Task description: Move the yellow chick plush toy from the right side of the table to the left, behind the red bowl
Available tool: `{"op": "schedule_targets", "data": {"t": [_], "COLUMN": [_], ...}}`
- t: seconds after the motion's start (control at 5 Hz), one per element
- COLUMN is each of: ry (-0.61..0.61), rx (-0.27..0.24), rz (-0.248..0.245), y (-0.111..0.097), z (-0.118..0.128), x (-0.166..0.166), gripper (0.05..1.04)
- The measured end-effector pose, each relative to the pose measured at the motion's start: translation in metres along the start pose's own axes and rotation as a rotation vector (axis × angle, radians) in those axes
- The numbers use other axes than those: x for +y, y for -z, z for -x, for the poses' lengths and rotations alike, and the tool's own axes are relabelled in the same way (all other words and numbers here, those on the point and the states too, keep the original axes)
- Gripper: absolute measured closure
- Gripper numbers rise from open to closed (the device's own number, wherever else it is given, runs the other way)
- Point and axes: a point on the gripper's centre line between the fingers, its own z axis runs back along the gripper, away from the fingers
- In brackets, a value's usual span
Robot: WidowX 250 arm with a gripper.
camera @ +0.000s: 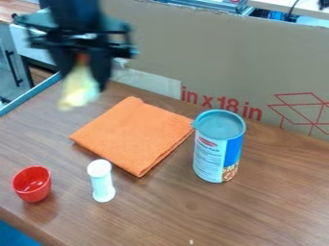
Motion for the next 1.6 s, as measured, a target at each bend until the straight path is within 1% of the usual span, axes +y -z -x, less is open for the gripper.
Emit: {"op": "schedule_targets", "data": {"t": [0.2,0.4,0.6,0.8,1.0,1.2,1.4,1.6], "ry": [-0.077,-0.149,-0.203,-0.236,-0.282,-0.307,-0.32,-0.309], "rx": [0.021,0.042,0.077,0.098,0.142,0.193,0.254,0.273], "rz": [-0.017,-0.046,-0.063,-0.064,-0.069,-0.091,-0.09,-0.055], "y": [0.023,0.058,0.088,0.11,0.129,0.143,0.164,0.181], "z": [0.001,-0.014,-0.022,-0.035,-0.037,-0.04,-0.036,-0.036], "x": [0.049,0.091,0.108,0.114,0.138,0.166,0.191,0.197], "gripper": [0.642,0.642,0.642,0.642,0.642,0.642,0.642,0.642]}}
